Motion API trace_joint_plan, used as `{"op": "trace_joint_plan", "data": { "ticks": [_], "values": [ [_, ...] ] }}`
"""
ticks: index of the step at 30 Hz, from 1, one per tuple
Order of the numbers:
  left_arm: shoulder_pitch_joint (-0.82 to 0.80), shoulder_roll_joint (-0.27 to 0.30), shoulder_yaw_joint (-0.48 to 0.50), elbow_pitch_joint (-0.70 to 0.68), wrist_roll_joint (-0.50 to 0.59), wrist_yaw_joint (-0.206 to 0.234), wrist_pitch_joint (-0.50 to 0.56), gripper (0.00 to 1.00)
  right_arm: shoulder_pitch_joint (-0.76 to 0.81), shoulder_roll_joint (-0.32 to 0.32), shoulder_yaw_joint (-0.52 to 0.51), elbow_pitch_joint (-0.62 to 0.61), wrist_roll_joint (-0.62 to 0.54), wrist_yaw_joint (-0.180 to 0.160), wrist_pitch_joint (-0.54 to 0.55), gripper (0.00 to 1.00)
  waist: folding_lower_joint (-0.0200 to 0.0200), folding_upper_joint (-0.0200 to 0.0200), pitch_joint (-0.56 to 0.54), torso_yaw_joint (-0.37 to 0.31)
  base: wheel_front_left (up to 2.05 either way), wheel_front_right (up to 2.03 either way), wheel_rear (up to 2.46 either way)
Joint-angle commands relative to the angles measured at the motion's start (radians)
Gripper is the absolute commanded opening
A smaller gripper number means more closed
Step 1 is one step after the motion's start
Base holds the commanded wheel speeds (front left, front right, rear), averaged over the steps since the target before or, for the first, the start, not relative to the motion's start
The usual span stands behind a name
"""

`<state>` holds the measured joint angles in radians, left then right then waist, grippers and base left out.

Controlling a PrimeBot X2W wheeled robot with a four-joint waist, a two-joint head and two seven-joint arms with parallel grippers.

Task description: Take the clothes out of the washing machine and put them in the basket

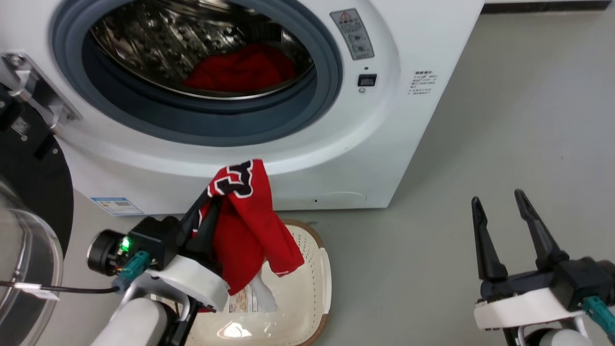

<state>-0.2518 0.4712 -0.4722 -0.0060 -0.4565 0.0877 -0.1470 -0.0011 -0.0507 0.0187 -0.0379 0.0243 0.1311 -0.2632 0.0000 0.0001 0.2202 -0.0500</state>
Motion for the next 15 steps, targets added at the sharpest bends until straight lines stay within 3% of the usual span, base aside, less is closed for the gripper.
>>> {"op": "trace_joint_plan", "data": {
  "ticks": [1,15],
  "values": [
    [-0.004,-0.016,-0.011,0.031,-0.001,-0.008,-0.011,0.00,-0.025,0.001,-0.002,-0.008,-0.002,-0.001,-0.002,1.00,0.0000,-0.0001,0.042,-0.005,0.00,0.00,0.00],
    [-0.184,-0.136,-0.067,0.537,-0.005,-0.121,-0.095,0.00,-0.166,0.001,-0.018,-0.043,0.010,-0.001,-0.002,1.00,0.0000,-0.0001,0.330,-0.066,0.00,0.00,0.00]
  ]
}}
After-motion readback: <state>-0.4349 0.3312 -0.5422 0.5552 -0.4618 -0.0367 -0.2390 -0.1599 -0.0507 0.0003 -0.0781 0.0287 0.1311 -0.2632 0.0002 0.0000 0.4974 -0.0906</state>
